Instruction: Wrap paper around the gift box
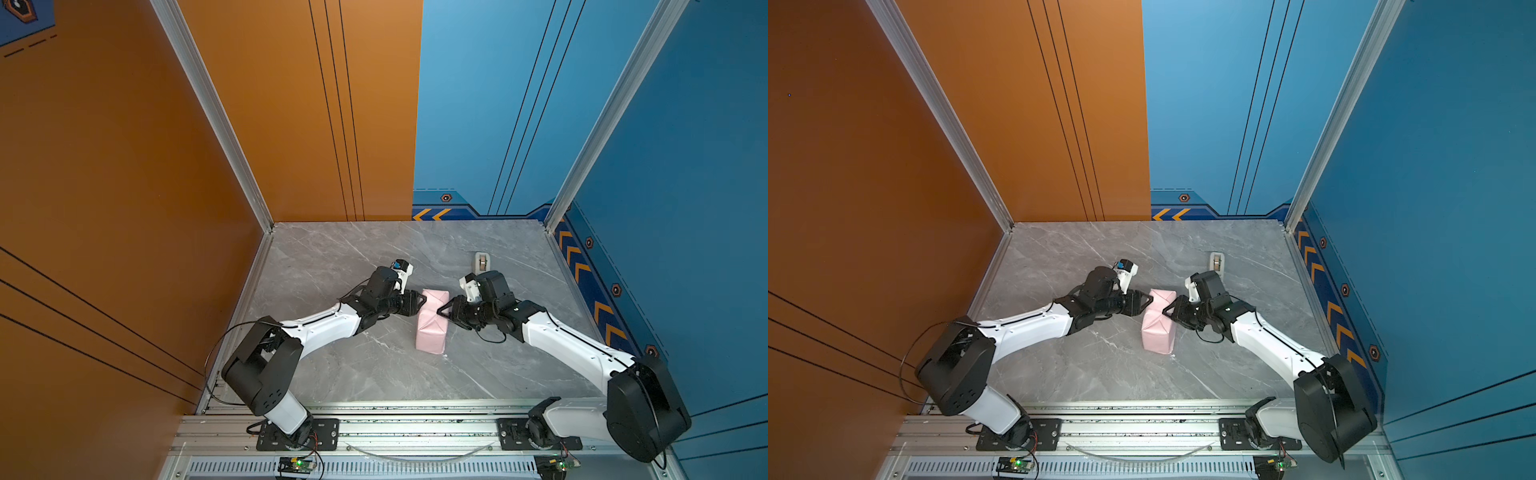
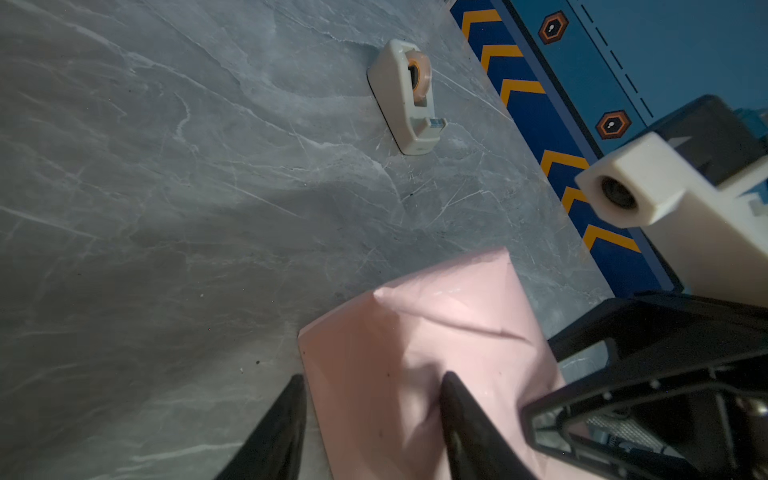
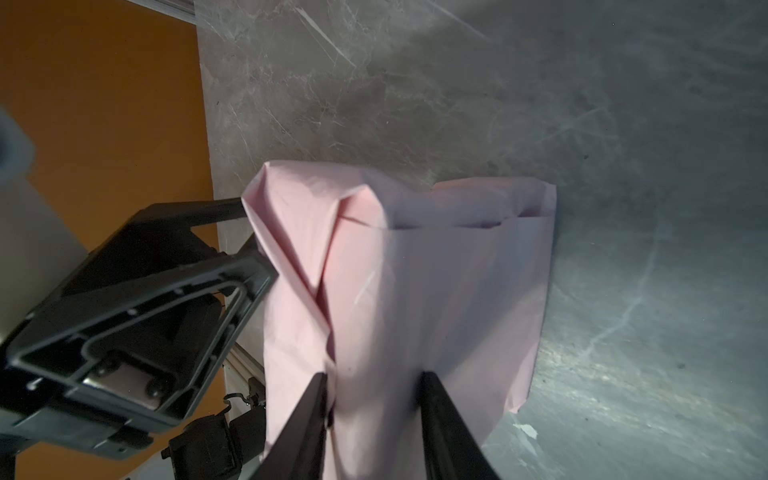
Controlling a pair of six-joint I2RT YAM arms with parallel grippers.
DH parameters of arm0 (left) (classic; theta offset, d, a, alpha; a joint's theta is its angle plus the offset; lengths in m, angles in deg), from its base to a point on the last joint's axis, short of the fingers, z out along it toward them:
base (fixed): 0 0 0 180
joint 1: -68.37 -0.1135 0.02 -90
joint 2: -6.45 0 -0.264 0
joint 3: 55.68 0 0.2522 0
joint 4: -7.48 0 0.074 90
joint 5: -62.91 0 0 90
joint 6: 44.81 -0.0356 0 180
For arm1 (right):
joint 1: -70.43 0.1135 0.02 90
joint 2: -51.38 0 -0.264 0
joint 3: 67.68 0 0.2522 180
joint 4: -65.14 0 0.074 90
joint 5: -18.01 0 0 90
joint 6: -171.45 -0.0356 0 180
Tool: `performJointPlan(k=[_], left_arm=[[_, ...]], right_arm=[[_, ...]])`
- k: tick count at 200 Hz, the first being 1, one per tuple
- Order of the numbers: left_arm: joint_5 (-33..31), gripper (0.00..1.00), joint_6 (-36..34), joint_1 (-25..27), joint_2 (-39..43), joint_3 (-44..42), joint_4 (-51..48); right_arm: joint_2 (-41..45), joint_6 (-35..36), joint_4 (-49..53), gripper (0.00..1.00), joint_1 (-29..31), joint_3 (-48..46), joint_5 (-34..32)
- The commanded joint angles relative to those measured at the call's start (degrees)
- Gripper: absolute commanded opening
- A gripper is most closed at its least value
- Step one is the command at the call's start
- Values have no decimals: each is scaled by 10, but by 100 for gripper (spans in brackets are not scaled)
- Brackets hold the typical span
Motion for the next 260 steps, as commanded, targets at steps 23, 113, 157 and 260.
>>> performJointPlan(k=[23, 113, 157, 260], left_arm=[[-16, 38, 0, 11, -29, -5, -19], [-56, 48, -21, 27, 0, 9, -72], [-60, 67, 16, 24, 46, 7, -97], [-35, 68, 111, 48, 9, -32, -29]], right_arm=[[7, 13, 71, 56, -19, -7, -19], [-5, 8, 71, 37, -18, -10, -16], [14, -30, 42, 30, -12, -34, -37], [-11, -71, -65, 28, 14, -57, -12]])
